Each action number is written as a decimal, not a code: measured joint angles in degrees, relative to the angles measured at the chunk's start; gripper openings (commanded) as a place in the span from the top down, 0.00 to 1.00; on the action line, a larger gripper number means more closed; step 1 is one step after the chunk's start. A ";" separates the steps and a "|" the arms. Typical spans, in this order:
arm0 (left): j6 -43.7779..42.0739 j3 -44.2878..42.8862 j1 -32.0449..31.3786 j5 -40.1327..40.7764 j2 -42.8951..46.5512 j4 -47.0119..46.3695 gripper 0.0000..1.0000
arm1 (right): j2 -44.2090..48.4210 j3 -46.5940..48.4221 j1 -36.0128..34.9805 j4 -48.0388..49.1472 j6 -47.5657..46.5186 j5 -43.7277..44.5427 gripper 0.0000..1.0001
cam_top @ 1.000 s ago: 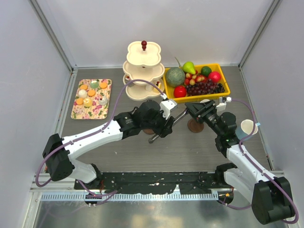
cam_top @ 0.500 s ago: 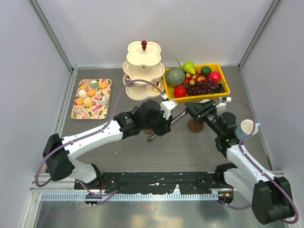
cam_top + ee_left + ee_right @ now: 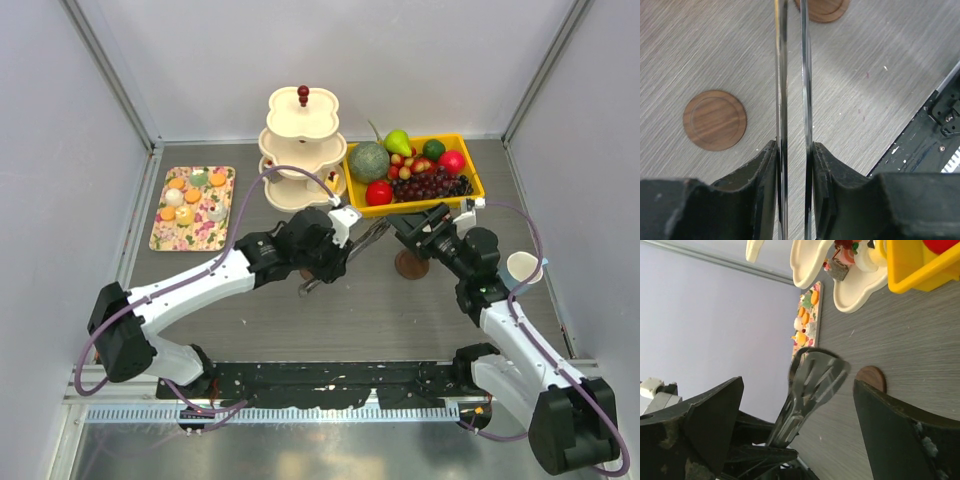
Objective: Serve the afternoon tea
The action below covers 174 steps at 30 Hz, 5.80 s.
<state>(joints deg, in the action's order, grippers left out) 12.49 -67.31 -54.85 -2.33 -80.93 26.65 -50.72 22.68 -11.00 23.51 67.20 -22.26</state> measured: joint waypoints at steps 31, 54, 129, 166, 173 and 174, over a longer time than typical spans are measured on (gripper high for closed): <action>5.75 2.36 33.83 11.08 15.72 23.54 0.52 | 24.41 23.04 -1.05 -55.95 -50.82 37.73 0.04; 3.58 -7.98 53.02 5.25 -5.79 24.61 0.48 | 41.68 12.20 -5.84 -50.99 -56.61 52.11 0.04; 6.69 -33.40 49.33 -5.29 -9.01 24.35 0.66 | 41.20 11.67 -5.84 -49.64 -58.05 46.93 0.03; 11.58 -44.76 41.92 -9.33 -32.59 11.21 0.56 | 40.98 11.67 -5.84 -49.66 -58.27 47.21 0.03; 11.52 -44.74 41.83 -9.29 -32.70 9.97 0.44 | 40.54 11.67 -5.84 -49.64 -58.29 47.21 0.03; 11.41 -44.72 41.83 -9.25 -32.70 9.88 0.43 | 40.54 11.67 -5.84 -49.66 -58.31 47.21 0.03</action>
<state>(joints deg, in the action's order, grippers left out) 23.90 -112.03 -13.02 -11.57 -113.62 36.53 -10.17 34.35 -16.84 -26.15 8.88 24.95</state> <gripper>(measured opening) 0.550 0.970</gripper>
